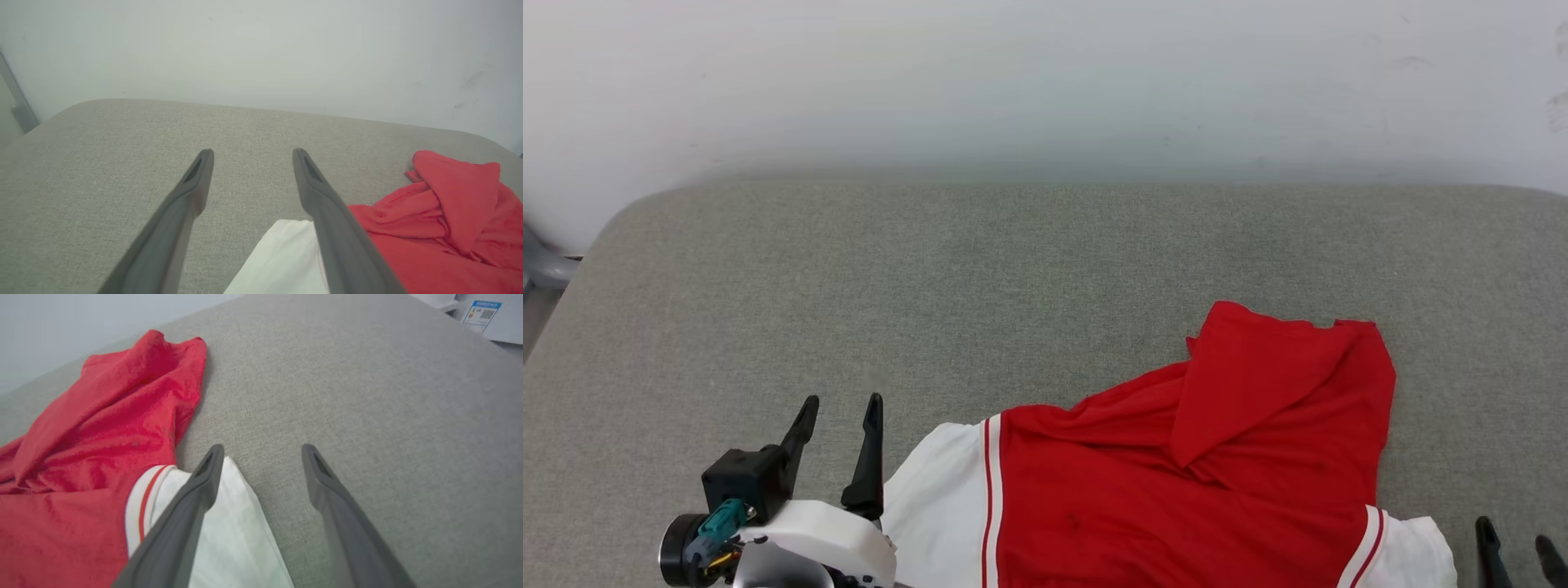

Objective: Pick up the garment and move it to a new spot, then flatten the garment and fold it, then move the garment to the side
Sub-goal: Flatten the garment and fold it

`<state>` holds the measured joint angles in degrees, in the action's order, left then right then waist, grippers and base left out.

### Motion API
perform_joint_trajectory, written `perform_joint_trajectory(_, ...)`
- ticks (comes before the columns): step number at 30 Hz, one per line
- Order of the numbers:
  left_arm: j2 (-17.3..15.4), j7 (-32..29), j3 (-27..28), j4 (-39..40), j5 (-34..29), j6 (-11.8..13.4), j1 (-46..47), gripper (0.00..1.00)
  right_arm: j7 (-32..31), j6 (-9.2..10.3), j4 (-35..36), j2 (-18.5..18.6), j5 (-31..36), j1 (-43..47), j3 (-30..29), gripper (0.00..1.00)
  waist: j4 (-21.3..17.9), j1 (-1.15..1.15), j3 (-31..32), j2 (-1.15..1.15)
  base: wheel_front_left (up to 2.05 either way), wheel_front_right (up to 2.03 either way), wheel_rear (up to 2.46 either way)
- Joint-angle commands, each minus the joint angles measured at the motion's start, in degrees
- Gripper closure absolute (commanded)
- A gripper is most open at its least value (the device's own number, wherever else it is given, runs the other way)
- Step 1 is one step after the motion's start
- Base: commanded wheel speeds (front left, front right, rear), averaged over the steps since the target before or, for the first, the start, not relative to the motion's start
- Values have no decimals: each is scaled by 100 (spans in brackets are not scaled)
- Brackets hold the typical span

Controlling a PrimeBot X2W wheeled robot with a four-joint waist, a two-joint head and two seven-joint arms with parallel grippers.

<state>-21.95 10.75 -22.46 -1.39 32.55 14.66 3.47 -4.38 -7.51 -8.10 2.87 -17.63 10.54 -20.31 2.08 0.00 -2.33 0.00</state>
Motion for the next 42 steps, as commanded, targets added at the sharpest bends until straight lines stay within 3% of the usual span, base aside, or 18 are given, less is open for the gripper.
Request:
perform_joint_trajectory(1,-20,28,15,-33,32,37,-94,0,288,4,76,1,119,-93,42,0,9,0,52,0,0,0,0)
perform_joint_trajectory(7,-36,7,10,-118,73,67,-220,0,1024,4,450,4,405,-198,333,0,45,0,246,0,0,0,0)
perform_joint_trajectory(12,-187,-301,-21,-205,246,-102,-248,0,1197,4,969,2,549,-70,661,0,56,0,323,0,0,0,0)
perform_joint_trajectory(17,-389,-1300,-61,-487,770,-312,-297,0,987,4,1621,5,638,103,1046,0,-39,0,346,0,0,0,0)
perform_joint_trajectory(23,-629,-2610,-166,-693,1277,-285,-303,0,815,4,2103,1,594,270,1385,0,-203,0,284,0,0,0,0)
perform_joint_trajectory(27,-724,-3128,-224,-847,1462,-291,-185,0,789,4,2244,1,509,285,1493,0,-282,0,181,0,0,0,0)
perform_joint_trajectory(35,-670,-4011,-743,-1398,1455,-697,310,0,767,4,2174,2,356,103,1532,0,-368,0,-175,0,0,0,0)
perform_joint_trajectory(36,-571,-4302,-972,-1547,1489,-861,431,61,751,4,2103,2,343,22,1503,0,-399,0,-253,0,0,0,0)
perform_joint_trajectory(37,-541,-4313,-1015,-1575,1471,-917,482,90,755,4,2081,2,302,-2,1494,0,-406,0,-270,0,0,0,0)
perform_joint_trajectory(38,-507,-4309,-1046,-1604,1454,-953,522,100,762,4,2059,1,296,-19,1492,0,-411,0,-282,0,0,0,0)
perform_joint_trajectory(42,-568,-4008,-1016,-1616,1270,-979,710,100,686,4,1939,2,173,-10,1367,0,-415,0,-291,0,0,0,0)
